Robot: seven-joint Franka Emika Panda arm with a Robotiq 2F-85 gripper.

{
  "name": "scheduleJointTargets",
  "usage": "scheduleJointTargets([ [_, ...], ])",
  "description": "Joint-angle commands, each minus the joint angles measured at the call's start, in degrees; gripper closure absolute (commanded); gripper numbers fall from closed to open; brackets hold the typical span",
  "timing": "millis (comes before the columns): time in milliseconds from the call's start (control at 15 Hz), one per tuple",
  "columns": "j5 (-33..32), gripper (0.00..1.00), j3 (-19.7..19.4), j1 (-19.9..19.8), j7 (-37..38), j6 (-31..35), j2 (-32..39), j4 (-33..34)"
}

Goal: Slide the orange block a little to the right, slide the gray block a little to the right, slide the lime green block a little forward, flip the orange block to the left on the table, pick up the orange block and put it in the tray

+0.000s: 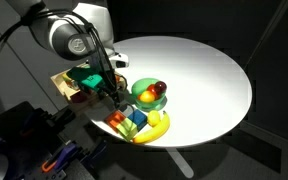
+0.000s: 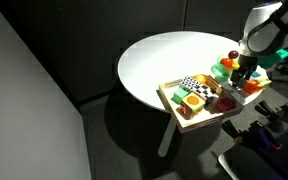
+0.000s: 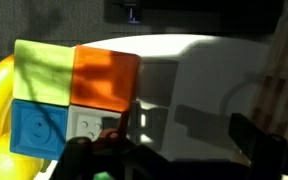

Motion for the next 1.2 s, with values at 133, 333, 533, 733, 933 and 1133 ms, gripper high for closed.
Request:
scheduleJointTargets([
  [133,-3.3,0.00,-0.9,2.3,4.0,1.1,0.9,0.2],
  [333,-3.5,0.00,-1.1,2.8,4.3,0.9,1.4,0.4],
  [533,-3.4,0.00,-1.0,2.8,4.4,0.7,1.9,0.4],
  [733,-3.2,0.00,-1.0,2.7,4.4,0.8,2.5,0.4],
  [933,-3.0,0.00,-1.1,2.6,4.3,0.7,3.0,0.4],
  [1133,-2.9,0.00,-1.3,2.4,4.1,0.6,3.0,0.4],
])
